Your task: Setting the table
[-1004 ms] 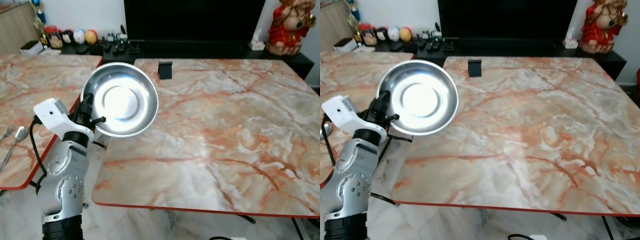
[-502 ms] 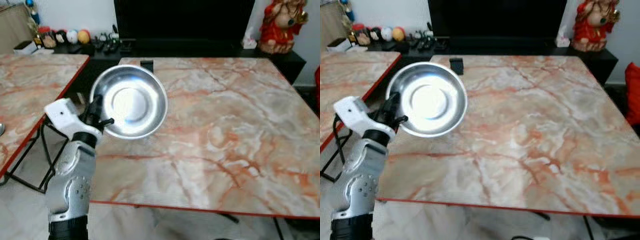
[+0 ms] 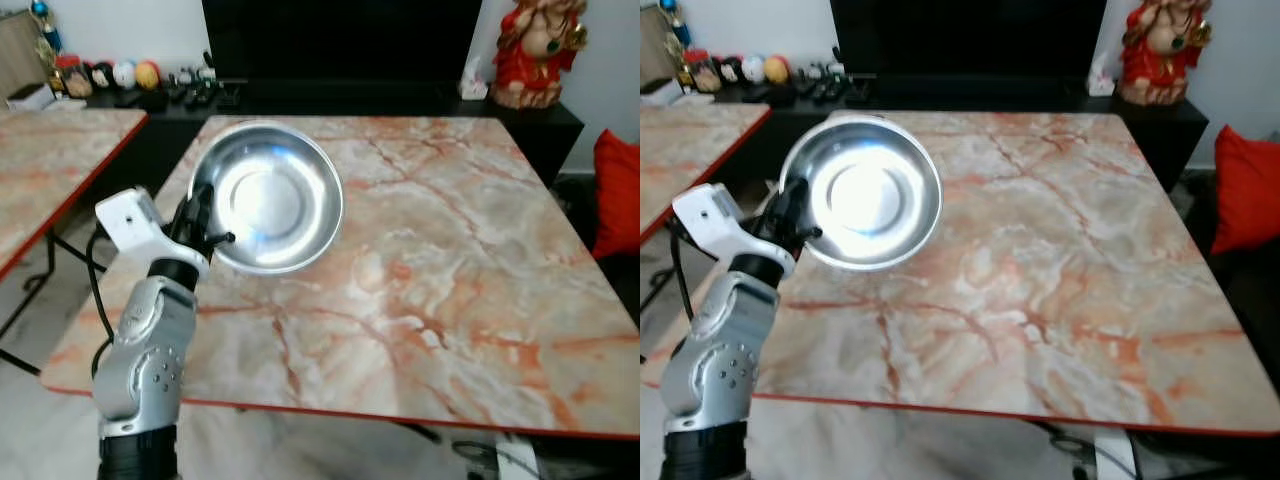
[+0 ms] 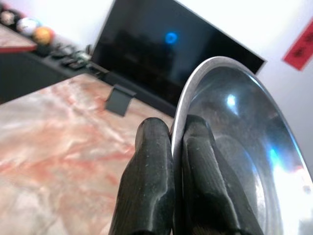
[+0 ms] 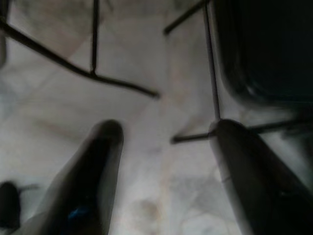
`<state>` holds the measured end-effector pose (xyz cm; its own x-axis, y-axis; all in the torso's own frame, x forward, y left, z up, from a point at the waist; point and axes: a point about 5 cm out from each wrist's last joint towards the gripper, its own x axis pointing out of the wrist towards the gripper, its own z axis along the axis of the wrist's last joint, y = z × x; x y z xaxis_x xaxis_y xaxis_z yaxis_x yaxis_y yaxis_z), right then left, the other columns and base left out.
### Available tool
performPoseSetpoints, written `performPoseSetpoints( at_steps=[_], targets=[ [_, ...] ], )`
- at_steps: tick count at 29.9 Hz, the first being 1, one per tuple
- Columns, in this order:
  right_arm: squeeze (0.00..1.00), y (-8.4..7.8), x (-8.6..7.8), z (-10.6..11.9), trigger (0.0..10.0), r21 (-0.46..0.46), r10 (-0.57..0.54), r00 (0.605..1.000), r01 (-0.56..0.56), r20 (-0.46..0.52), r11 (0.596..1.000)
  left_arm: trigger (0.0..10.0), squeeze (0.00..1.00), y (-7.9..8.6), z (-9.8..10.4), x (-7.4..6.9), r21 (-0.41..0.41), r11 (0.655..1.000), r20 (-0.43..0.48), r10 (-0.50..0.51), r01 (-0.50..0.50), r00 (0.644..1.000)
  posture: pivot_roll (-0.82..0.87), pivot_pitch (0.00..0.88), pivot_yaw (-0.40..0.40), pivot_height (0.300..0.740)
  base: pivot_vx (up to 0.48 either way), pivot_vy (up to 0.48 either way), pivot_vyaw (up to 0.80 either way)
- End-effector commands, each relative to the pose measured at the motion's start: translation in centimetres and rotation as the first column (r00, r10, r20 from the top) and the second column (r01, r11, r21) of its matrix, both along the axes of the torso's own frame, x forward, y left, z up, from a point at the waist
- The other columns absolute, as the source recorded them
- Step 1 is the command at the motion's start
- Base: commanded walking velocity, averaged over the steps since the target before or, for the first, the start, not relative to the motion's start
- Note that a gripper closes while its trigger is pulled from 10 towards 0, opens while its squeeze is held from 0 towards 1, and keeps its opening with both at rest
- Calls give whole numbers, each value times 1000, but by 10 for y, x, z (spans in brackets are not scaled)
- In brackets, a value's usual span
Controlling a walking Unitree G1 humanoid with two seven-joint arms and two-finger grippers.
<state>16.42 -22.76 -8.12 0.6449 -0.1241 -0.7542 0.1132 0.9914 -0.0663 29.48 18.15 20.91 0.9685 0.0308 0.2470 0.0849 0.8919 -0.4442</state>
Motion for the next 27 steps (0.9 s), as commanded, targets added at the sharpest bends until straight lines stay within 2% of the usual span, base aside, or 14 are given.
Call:
performPoseSetpoints(
  at_steps=[1, 5, 12, 20, 27],
  targets=[
    [0, 2, -11, -6, 10000, 21, -19, 999, 20, -39, 1000, 10000, 0, -5, 5, 1, 12, 1000, 24, -24, 24, 999, -29, 0, 3, 740, 0, -300, 0],
    [0, 7, -10, -6, 10000, 33, 0, 999, 2, -42, 999, 10000, 0, -3, 3, 0, 33, 999, 12, -29, 29, 999, -24, 0, -1, 740, 0, -65, 0],
    [0, 8, -13, -8, 10000, 40, -20, 998, 22, -64, 999, 10000, 0, -7, 1, -1, 40, 998, 5, -48, 48, 999, -26, 0, -6, 740, 0, -411, 0],
    [0, 9, -16, -10, 10000, 56, -18, 997, 23, -78, 998, 10000, 0, -2, -2, 1, 43, 998, -14, -36, 36, 999, -25, 0, -9, 740, 0, 0, -613],
    [0, 12, -18, -11, 10000, 54, 1, 996, 3, -85, 999, 10000, 0, 11, -7, 0, 63, 998, -57, 31, -27, 998, -22, 0, -9, 740, 0, 0, 0]
  ],
)
